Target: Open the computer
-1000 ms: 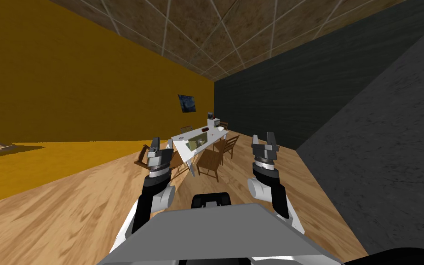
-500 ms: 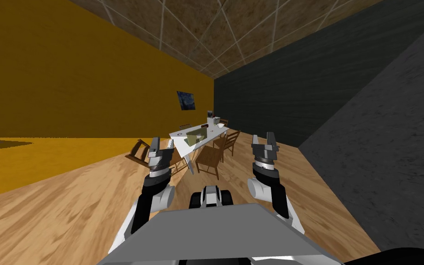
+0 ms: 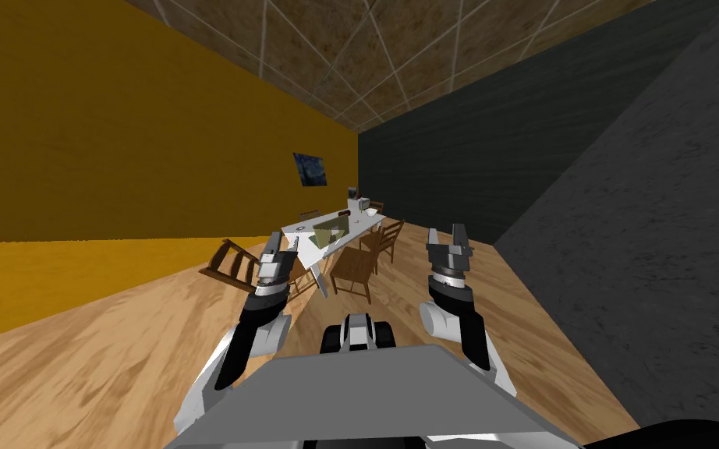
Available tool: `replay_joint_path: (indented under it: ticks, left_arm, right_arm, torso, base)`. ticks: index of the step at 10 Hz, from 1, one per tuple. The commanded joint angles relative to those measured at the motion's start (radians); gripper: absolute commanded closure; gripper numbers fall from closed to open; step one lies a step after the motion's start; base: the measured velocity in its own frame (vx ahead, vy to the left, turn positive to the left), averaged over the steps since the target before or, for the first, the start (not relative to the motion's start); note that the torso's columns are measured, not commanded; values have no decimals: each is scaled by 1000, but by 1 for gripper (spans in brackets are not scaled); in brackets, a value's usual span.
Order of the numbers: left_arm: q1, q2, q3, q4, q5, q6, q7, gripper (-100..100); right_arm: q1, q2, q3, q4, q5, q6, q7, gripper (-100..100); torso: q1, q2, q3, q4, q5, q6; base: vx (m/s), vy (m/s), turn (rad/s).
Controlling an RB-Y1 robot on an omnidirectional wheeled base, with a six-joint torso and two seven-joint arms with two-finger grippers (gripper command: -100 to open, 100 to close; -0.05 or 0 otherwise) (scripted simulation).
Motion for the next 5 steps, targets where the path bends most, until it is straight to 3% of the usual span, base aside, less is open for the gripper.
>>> replay_joint_path:
  ticks: [1,5]
  left_arm:
    - [-27,44,14,10,-7,47,-11,-100]
    - [-83,88,45,29,-17,131,-32,-100]
  right_arm:
    - [0,0,0,0,0,0,0,0]
    - [0,0,0,0,0,0,0,0]
  torso:
    - [0,0,0,0,0,0]
    - [0,0,0,0,0,0]
  base:
    - [10,88,-163]
    - [-10,103,-173]
